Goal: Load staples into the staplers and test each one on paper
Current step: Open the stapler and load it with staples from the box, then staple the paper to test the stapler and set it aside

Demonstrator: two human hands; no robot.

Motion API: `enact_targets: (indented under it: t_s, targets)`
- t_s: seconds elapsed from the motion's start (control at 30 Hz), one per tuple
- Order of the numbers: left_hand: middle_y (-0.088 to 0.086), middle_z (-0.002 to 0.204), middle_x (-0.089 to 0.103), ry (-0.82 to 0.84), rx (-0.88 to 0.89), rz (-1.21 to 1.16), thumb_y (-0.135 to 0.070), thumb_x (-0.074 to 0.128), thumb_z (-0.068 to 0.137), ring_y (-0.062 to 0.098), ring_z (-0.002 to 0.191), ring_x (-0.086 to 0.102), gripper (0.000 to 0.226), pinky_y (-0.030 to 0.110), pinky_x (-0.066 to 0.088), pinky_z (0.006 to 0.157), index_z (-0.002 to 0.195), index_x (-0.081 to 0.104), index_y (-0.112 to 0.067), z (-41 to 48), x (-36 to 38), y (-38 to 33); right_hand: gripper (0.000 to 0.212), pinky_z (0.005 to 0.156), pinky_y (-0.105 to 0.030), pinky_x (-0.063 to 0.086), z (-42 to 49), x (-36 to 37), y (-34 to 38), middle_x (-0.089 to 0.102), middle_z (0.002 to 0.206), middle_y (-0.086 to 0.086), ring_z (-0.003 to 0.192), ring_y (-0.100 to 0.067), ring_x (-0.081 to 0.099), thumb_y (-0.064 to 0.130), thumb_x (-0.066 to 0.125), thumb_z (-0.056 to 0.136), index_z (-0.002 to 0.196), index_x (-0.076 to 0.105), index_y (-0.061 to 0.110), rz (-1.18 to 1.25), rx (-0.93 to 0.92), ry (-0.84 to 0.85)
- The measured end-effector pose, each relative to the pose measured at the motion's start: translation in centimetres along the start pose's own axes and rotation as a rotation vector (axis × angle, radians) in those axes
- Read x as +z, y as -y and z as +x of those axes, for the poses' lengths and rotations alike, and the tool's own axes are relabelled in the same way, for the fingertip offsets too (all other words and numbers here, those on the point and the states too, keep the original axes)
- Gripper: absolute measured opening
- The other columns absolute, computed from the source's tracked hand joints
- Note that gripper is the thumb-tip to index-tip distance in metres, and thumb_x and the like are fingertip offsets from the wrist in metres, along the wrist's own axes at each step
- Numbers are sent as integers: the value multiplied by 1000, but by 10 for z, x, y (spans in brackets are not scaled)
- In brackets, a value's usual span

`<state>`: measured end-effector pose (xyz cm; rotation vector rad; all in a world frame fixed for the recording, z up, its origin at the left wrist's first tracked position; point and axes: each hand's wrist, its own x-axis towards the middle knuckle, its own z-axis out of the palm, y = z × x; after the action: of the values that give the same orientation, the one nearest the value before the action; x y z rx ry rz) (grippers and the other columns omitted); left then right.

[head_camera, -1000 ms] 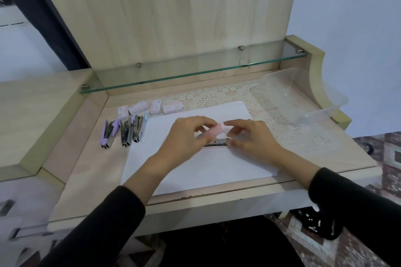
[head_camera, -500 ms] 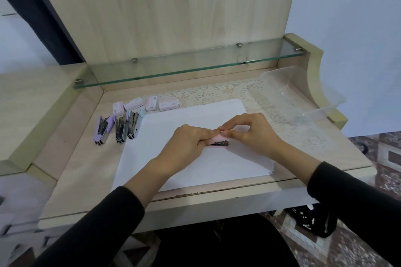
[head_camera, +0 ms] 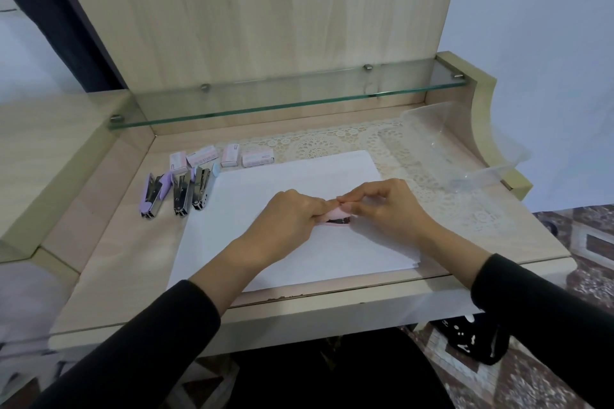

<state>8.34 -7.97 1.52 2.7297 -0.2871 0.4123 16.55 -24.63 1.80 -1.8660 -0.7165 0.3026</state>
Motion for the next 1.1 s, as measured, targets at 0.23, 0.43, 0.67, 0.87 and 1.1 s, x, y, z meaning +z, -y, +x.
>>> enact_targets:
  t_s: [0.23, 0.43, 0.67, 0.87, 1.1]
  targets:
    - [8, 91, 72, -1, -18, -28, -10, 53, 90, 26, 77, 62, 35, 35, 48, 71, 123, 58, -24, 0, -7, -2, 11, 65, -8, 47, -7, 2, 1, 72, 85, 6, 76, 0, 65, 5, 64, 82, 83, 74, 10, 192, 54, 6]
    - [-1, 105, 69, -69, -136, -163, -6, 57, 87, 14, 91, 62, 35, 5, 38, 76, 119, 61, -20, -1, -11, -6, 27, 84, -12, 43, -2, -7, 0, 69, 99, 9, 97, -2, 61, 32, 52, 90, 110, 66, 21, 39, 33, 10]
    - [-11, 86, 65, -300, -302, -564, -11, 67, 81, -3, 76, 61, 31, 7, 48, 66, 108, 61, -26, 12, -24, -31, 23, 73, -11, 47, -8, -6, 15, 71, 83, -8, 75, -4, 62, 27, 69, 77, 89, 71, 7, 105, 51, 29]
    - [-14, 91, 65, -297, -266, -669, -17, 67, 81, 2, 82, 63, 30, 19, 52, 77, 96, 57, -40, 22, -29, -50, 37, 83, -36, 55, -12, -15, 24, 64, 102, -29, 91, -34, 65, 15, 62, 83, 103, 55, -15, 511, 124, 10]
    - [-7, 98, 63, -126, -340, -488, -22, 68, 80, 1, 85, 59, 12, 9, 48, 74, 93, 68, -20, 28, -20, -54, 19, 79, -44, 56, -20, -42, 23, 70, 91, -19, 81, -34, 69, 22, 57, 86, 92, 47, 7, 476, 183, -127]
